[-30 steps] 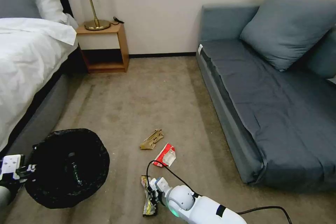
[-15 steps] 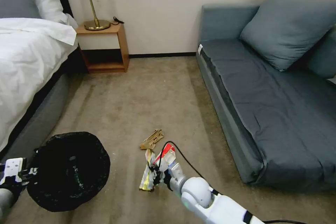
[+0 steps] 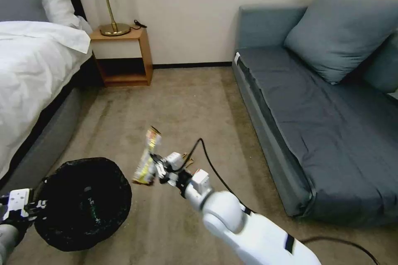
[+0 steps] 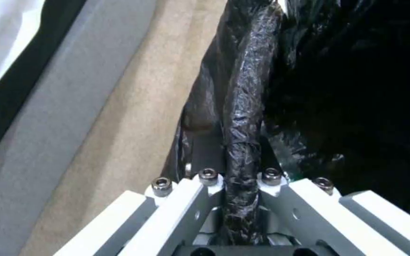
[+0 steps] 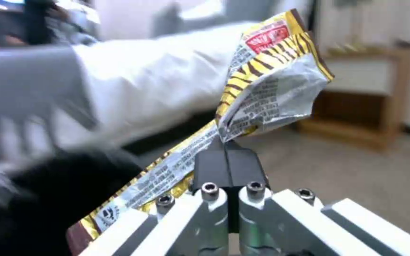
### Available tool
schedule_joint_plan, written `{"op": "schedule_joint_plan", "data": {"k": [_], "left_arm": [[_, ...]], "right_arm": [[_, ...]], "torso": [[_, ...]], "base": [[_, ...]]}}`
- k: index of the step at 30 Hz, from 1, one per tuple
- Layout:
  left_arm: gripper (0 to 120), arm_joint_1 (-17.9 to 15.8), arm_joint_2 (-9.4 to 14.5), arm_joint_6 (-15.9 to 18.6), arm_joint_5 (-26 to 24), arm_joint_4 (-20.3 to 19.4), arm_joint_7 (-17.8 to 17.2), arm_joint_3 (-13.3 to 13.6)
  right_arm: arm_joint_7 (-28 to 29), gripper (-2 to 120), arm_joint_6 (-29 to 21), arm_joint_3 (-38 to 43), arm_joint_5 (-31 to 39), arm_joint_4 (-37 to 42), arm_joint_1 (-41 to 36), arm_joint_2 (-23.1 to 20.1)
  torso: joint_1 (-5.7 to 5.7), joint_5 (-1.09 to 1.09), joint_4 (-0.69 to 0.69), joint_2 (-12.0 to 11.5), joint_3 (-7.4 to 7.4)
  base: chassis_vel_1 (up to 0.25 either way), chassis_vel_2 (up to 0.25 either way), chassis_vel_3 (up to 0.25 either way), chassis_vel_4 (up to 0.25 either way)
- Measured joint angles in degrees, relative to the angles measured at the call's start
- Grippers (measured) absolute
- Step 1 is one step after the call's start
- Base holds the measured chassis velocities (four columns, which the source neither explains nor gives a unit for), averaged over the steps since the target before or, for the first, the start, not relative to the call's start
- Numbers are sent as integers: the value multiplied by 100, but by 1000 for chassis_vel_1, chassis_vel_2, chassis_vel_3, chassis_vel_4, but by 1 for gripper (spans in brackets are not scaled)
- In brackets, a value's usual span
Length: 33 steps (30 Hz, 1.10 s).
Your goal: Pick up the trash bin, then pick up the garbage on the floor and place it into the trash bin.
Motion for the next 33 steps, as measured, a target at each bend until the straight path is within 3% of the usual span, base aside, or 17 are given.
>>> {"op": "schedule_joint_plan", "data": {"k": [5,14,17,18,23,25,27,33], "left_arm": [[2,10,-77,0,54,-109,-8,58],[2,59,-91,0,51,-215,-5,33],[2,62,-104,0,50,-239,-4,33],[2,62,-119,0,48,-260,-3,33],[2,62,-136,0,46,-286,3,36],[2,62,-137,0,43,-299,6,36],[2,62,-138,0,40,-302,8,35],[2,79,-137,0,9,-367,26,-10]], "right_arm": [[-92,0,218,-770,-177,-247,468,442],[-23,0,311,-1220,-597,-678,552,832],[-17,7,304,-1220,-580,-717,549,836],[-13,16,300,-1211,-567,-740,527,821],[-14,30,282,-1142,-587,-747,465,739],[-20,42,264,-1072,-587,-686,380,634],[-27,43,265,-1058,-587,-671,357,606],[-65,69,281,-992,-618,-525,178,425]], "torso": [[0,0,0,0,0],[0,-1,-1,0,0],[0,-1,-1,0,0],[0,0,-1,0,0],[0,0,-1,0,0],[0,0,-2,0,0],[0,0,-1,0,0],[0,1,-2,0,0]], "base": [[0,0,0,0],[0,0,0,0],[0,0,0,0],[0,0,0,0],[0,0,0,0],[0,0,0,0],[0,0,0,0],[0,0,0,0]]}}
